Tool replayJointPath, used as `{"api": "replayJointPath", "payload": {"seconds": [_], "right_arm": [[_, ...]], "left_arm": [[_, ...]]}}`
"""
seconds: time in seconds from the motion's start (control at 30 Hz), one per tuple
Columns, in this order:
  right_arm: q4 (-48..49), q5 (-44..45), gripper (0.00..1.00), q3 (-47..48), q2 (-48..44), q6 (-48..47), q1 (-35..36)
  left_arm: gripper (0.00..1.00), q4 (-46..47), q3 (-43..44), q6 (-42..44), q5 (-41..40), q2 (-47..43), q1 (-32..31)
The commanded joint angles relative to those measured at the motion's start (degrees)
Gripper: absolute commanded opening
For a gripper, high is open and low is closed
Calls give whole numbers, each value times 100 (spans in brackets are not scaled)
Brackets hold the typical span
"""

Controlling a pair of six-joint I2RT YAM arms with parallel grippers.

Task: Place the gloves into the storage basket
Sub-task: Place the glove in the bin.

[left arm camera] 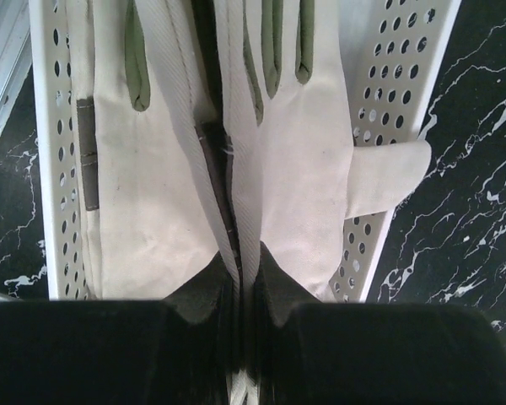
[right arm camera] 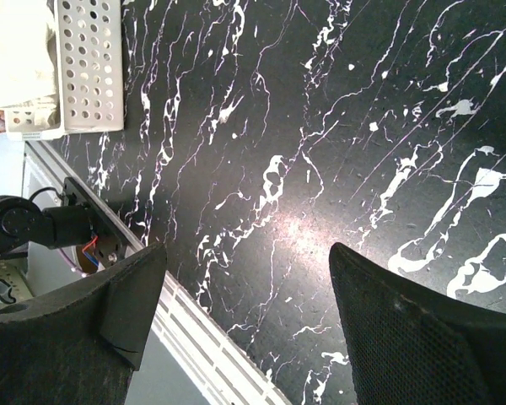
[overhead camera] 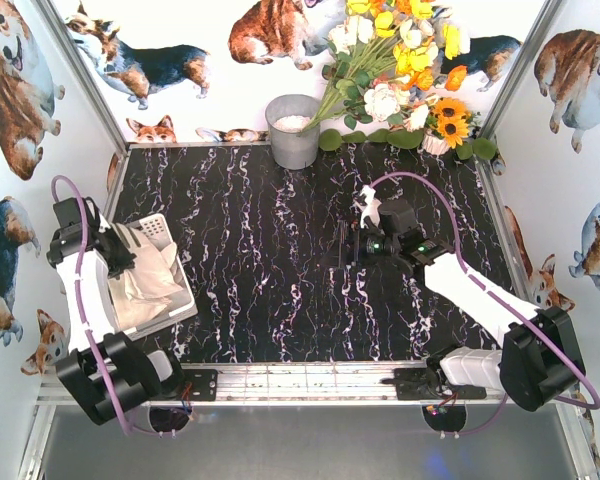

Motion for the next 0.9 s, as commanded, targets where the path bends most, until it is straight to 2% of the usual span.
{"api": "replayJointPath", "payload": {"seconds": [0.0,0.47,0.87], "right_arm": [[362,-75,79,-5,-212,34,-35],[379,-135,79,-62,-299,78,-68],[366,-133,79,-175,-503,122,-130]], "left_arm": [[0,357,-80,122,19,148,168],[0,377,34,520,-920,1035,212],[0,270,17,668,-1408,1682,190]]}}
